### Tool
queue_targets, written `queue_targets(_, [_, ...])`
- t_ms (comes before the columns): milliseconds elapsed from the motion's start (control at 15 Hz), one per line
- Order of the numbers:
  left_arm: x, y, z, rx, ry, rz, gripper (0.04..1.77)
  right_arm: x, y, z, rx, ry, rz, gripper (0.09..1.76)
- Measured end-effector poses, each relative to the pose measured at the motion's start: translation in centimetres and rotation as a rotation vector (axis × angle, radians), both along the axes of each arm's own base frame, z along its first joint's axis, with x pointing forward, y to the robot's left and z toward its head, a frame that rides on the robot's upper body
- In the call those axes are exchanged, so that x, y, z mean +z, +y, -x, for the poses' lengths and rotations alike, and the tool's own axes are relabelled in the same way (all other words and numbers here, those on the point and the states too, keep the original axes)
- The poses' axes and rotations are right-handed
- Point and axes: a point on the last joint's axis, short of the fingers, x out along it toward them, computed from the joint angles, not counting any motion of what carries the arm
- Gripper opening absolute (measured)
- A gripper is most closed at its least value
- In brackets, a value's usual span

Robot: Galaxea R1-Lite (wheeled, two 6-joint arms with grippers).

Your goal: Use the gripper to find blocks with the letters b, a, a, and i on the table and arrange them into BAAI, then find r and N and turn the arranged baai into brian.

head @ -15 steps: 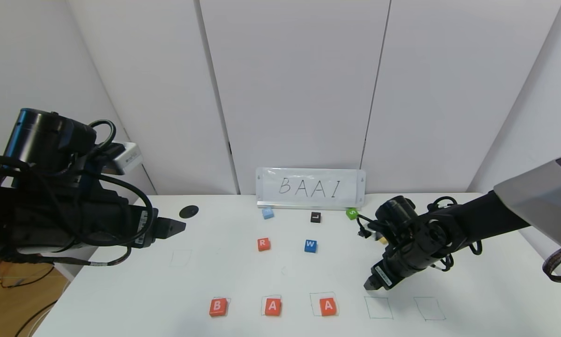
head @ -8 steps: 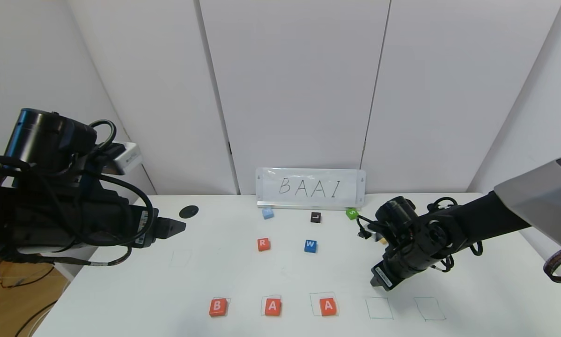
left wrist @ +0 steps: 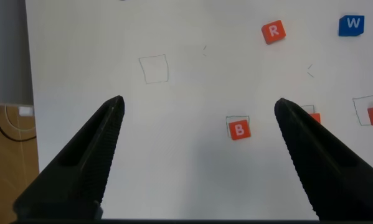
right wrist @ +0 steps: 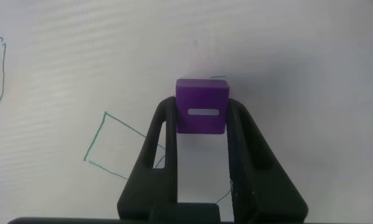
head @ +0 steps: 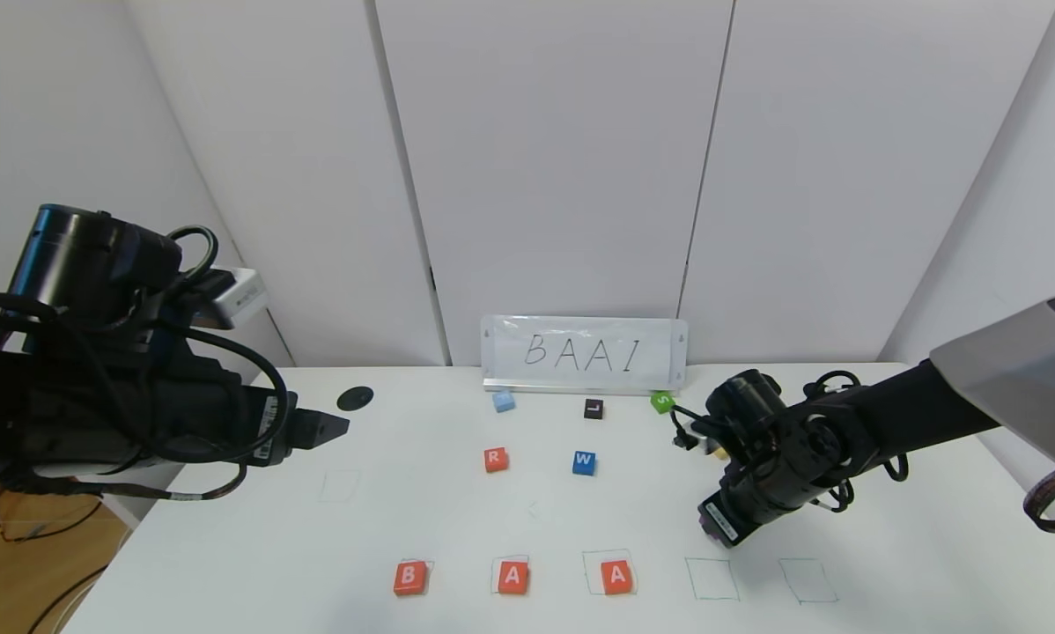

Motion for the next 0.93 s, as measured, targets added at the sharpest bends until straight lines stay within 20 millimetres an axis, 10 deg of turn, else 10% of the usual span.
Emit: queue_targets(933, [-0.2, 0.2, -0.2, 0.012, 0.006, -0.011, 1.72, 2.2, -0.7, 1.3, 0.178, 0.006, 0.064, 0.53])
